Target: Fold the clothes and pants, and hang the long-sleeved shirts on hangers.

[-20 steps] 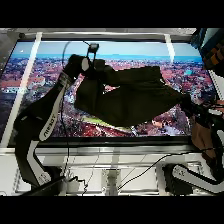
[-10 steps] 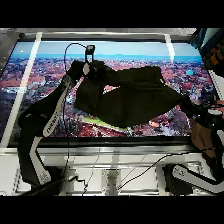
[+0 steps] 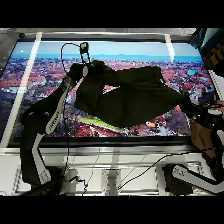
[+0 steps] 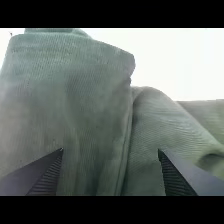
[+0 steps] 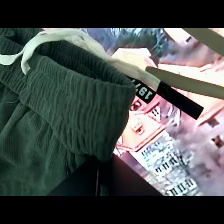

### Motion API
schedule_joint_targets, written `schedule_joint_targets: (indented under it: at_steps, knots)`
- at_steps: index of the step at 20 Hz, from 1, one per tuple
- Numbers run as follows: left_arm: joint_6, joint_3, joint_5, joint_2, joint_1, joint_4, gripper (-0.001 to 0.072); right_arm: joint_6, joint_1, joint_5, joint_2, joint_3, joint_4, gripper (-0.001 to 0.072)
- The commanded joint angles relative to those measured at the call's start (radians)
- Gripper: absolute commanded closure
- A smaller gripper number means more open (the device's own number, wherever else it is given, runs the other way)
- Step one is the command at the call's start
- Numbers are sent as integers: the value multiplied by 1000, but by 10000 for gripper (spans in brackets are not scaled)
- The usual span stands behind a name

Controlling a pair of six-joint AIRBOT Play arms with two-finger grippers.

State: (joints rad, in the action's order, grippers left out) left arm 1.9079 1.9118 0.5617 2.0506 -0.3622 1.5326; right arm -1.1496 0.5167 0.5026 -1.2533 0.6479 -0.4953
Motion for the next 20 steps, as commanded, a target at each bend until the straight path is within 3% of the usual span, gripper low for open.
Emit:
schedule_joint_targets:
  at_steps: [1,3,4,6,7,8,14,20]
  knots:
    - [7,1,-19,32,-19,11,71,0,0,-24,0,0,0,679]
    - [7,1,-17,51,-33,15,99,0,0,-24,0,0,0,678]
    - [7,1,-16,54,-35,32,207,0,0,-24,0,0,0,678]
    - [7,5,-17,51,-36,75,575,0,0,-24,1,0,0,679]
    - [8,14,-25,47,-33,76,655,0,0,-24,0,0,0,679]
    - [8,27,-40,43,-29,76,683,0,0,-24,0,0,0,679]
    - [7,87,-171,-51,-23,77,685,-1,0,-35,1,0,-8,679]
    - [-16,87,-72,-165,28,95,683,-72,1,-121,16,0,-8,680]
